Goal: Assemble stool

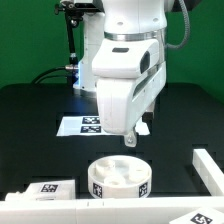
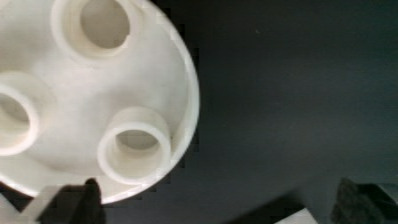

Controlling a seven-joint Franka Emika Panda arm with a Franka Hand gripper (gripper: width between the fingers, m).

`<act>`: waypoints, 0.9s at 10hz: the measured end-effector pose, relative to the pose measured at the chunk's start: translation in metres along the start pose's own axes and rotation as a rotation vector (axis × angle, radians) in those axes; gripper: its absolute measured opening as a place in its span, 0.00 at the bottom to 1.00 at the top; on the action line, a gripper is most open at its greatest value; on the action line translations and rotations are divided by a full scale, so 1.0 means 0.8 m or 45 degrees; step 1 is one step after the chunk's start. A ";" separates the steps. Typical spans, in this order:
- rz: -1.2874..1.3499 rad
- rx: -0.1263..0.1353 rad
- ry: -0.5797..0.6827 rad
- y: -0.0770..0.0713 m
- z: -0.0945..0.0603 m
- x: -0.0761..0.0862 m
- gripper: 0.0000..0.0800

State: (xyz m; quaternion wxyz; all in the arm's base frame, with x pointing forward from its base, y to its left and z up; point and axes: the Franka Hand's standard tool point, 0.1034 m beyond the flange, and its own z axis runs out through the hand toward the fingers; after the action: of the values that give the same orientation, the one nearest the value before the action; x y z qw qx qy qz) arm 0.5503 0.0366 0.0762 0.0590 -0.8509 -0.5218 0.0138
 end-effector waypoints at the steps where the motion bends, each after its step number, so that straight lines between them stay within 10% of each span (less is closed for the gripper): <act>1: -0.008 0.002 0.001 0.000 0.000 0.000 0.81; 5: 0.032 -0.001 -0.002 -0.007 0.000 0.005 0.81; 9: 0.065 -0.094 0.051 -0.095 0.000 0.040 0.81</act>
Offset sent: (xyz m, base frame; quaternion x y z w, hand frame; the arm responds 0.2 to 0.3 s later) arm 0.0000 0.0000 0.0000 0.0000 0.0000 0.0000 1.0000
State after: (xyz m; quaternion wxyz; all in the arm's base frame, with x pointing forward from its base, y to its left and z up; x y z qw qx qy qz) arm 0.4972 0.0990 0.0862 0.0376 -0.8656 -0.4988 -0.0211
